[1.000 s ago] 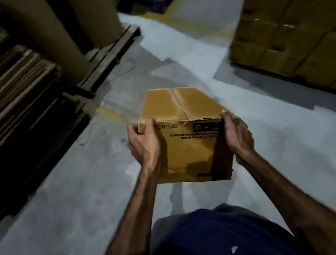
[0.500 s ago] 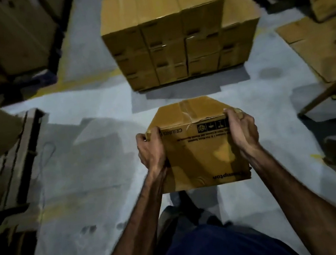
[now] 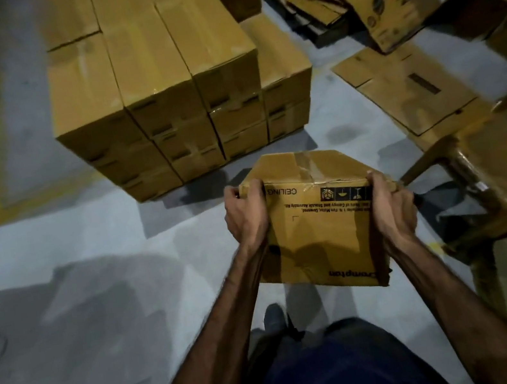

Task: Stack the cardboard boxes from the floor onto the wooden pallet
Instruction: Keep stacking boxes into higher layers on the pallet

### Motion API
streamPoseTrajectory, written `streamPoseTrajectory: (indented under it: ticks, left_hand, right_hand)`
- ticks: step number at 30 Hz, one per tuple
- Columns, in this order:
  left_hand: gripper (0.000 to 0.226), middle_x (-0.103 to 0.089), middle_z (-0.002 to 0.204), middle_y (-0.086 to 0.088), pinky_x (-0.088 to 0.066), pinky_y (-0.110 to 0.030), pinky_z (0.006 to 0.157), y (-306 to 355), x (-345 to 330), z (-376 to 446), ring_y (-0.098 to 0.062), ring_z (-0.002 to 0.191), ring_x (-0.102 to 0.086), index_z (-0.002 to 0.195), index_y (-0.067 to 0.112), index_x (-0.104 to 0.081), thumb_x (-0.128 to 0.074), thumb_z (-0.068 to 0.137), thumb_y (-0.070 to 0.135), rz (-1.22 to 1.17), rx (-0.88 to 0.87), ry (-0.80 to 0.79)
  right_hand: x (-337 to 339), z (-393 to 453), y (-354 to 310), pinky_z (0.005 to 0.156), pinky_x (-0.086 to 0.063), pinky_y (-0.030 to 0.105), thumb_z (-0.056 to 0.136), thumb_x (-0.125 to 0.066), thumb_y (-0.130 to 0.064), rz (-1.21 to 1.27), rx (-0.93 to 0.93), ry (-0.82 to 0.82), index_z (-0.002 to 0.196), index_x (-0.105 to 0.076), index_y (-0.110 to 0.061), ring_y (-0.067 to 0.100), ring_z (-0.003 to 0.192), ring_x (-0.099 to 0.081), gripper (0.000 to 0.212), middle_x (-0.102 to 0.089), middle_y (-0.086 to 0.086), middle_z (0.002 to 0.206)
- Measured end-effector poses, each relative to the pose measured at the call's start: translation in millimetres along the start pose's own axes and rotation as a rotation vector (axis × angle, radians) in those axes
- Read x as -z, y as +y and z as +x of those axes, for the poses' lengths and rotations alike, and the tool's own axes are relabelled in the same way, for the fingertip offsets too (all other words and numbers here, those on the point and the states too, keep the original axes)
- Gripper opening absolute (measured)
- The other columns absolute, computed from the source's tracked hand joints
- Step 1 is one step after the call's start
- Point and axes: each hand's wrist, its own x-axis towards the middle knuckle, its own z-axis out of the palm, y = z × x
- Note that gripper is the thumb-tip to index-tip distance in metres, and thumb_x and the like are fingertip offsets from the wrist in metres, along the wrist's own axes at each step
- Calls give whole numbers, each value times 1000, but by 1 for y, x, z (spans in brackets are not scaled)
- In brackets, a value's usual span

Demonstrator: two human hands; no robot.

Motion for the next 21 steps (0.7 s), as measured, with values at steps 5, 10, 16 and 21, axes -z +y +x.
streamPoseTrajectory:
  ticks: [5,10,16,21]
  left_hand:
    - [33,-61,97,3,-46,-38,78,51,-55,47,-21,92,-59,106,25,-57,-59,92,54,41,-58,-57]
    - [34,-62,99,0,-45,-38,75,87,-122,83,-22,91,-59,104,25,-56,-59,91,56,40,-56,-35]
    - [34,-63,101,-1,-46,-38,75,130,-226,106,-22,92,-60,107,27,-53,-58,93,57,27,-2,40]
    - [34,-63,102,-1,-49,-39,77,176,-294,120,-22,93,-61,111,28,-53,-57,93,57,-15,42,115]
  right_hand:
    - [-9,61,-31,105,-48,56,76,-36,-90,75,-66,54,124,-68,-15,36,116,-62,94,-67,13,123]
    - [-12,143,-60,98,-50,51,90,-45,-78,95,-23,46,92,-61,-23,31,102,-62,58,-67,7,102]
    - [7,271,-101,97,-46,45,100,-47,-66,18,-2,-36,96,-59,-18,27,98,-54,49,-61,8,100]
    - [24,354,-144,91,-36,36,100,-48,-67,-19,15,-62,112,-63,-21,26,103,-53,50,-58,7,108]
